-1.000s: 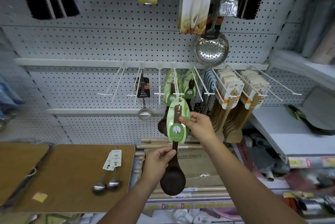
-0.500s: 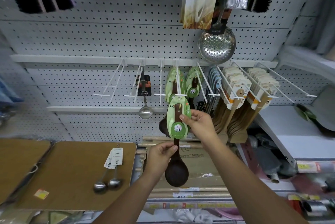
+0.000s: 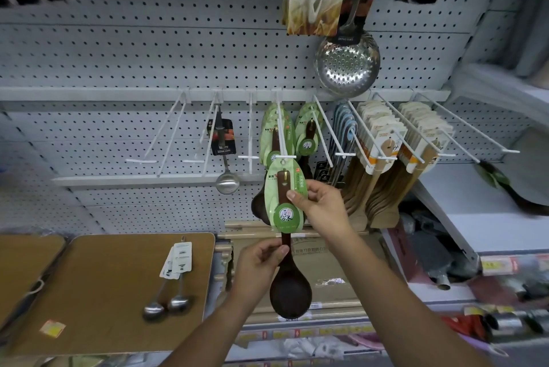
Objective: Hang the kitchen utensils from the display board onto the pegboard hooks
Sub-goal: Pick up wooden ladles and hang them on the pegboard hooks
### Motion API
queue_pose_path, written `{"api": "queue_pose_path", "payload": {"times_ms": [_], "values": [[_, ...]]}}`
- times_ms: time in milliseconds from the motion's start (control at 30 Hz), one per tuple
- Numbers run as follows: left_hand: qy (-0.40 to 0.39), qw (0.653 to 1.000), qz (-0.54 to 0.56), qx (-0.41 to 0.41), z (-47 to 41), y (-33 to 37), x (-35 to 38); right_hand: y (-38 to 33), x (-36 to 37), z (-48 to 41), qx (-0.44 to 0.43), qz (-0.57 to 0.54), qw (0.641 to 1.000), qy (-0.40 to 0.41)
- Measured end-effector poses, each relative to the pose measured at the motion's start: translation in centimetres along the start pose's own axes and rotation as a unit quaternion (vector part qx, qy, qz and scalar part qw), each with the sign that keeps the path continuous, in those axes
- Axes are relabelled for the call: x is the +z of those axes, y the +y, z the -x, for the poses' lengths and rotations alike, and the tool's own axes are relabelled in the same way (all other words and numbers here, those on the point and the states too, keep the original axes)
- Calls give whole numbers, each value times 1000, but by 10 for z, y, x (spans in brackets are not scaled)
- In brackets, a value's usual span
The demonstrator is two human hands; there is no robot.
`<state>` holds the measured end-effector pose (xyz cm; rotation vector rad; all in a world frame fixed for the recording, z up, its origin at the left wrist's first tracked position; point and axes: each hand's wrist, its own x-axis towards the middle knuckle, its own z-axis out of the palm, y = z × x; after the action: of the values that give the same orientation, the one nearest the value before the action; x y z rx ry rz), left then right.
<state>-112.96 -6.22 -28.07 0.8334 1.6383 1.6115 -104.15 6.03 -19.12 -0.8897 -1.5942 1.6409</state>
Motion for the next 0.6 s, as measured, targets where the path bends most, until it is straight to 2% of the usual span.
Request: {"api": "queue_pose_path", "payload": {"times_ms": [367, 600], "values": [[-10, 1000, 5, -23, -12, -1, -4, 10, 7, -14, -4, 3, 1000, 22], [-5, 997, -70, -20, -61, -6, -6, 13, 14, -47, 10, 42, 997, 71]]}}
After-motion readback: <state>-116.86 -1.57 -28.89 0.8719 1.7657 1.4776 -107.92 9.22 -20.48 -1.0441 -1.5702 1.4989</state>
